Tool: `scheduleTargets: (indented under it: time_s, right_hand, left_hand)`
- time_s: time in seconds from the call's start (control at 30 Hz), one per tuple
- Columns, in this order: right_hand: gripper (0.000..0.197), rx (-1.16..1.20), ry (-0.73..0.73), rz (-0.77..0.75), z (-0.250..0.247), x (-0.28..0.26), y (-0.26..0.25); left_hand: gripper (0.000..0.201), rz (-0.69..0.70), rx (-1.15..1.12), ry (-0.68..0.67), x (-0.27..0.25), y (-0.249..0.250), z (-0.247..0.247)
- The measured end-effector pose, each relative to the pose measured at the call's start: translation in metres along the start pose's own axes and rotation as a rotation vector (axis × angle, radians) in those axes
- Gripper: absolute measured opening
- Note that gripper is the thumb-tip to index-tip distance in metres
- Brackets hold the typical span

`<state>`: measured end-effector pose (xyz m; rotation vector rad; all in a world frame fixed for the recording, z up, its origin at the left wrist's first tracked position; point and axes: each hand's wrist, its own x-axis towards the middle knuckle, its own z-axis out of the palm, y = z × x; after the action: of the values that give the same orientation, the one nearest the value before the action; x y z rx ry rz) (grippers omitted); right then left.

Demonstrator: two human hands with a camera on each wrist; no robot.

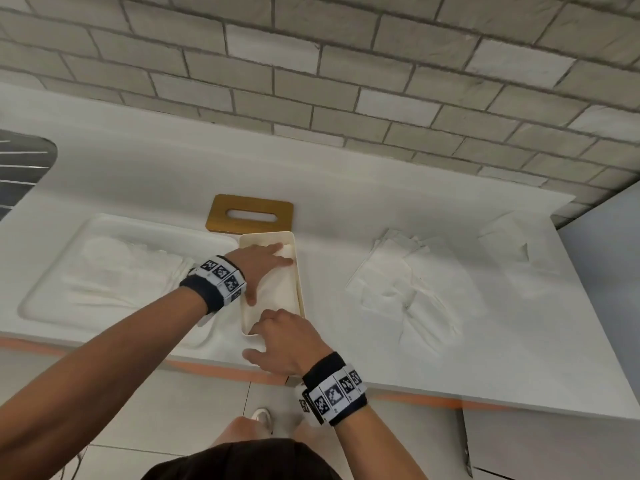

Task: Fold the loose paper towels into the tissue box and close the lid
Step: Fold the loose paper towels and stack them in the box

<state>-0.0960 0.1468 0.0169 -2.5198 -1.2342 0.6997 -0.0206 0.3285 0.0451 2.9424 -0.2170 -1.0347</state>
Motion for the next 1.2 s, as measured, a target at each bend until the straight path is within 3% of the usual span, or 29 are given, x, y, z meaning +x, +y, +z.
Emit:
scheduleTargets:
  time_s: [0.1,0.23,0.3,0.37,0.5,0.7,0.77,0.83,0.93,1.03,1.13,1.2]
  right_hand:
    - [0.039,0.291,0.251,0.039,-0.011,-0.031,0.019]
    - [0.018,0.492,0.636,0.175,-0.026,-0.089,0.070]
    - [0.012,0.528,0.731,0.281,-0.036,-0.112,0.110]
    - [0.013,0.523,0.783,0.411,-0.044,-0.127,0.163]
    - [0.024,0.417,0.796,0.623,-0.070,-0.138,0.276]
    - [0.089,0.236,0.352,0.917,-0.097,-0.113,0.387]
    - [0.090,0.178,0.238,0.914,-0.099,-0.108,0.406]
    - [0.074,0.215,0.204,0.845,-0.101,-0.107,0.415]
    - [0.045,0.456,0.308,0.724,-0.098,-0.112,0.416]
    - [0.028,0.527,0.416,0.652,-0.093,-0.124,0.409]
    - [0.025,0.568,0.599,0.526,-0.110,-0.146,0.390]
    - [0.029,0.595,0.713,0.393,-0.129,-0.163,0.372]
  left_hand:
    - [0.105,-0.043,-0.140,0.170,-0.020,0.004,-0.010]
    - [0.048,-0.045,-0.363,0.631,-0.047,0.046,-0.021]
    - [0.032,0.001,-0.491,0.805,-0.052,0.084,-0.026]
    - [0.021,0.040,-0.607,0.872,-0.042,0.124,-0.028]
    - [0.015,0.084,-0.667,0.719,0.009,0.198,-0.025]
    - [0.010,0.020,-0.713,0.607,0.081,0.263,-0.017]
    - [0.007,-0.006,-0.726,0.623,0.094,0.274,-0.014]
    - [0.003,-0.030,-0.750,0.641,0.102,0.281,-0.011]
    - [0.007,-0.045,-0.811,0.654,0.112,0.288,-0.008]
    - [0.013,-0.027,-0.880,0.641,0.121,0.297,-0.008]
    - [0.014,0.006,-1.025,0.605,0.127,0.307,-0.013]
    - [0.038,0.004,-1.074,0.544,0.128,0.314,-0.022]
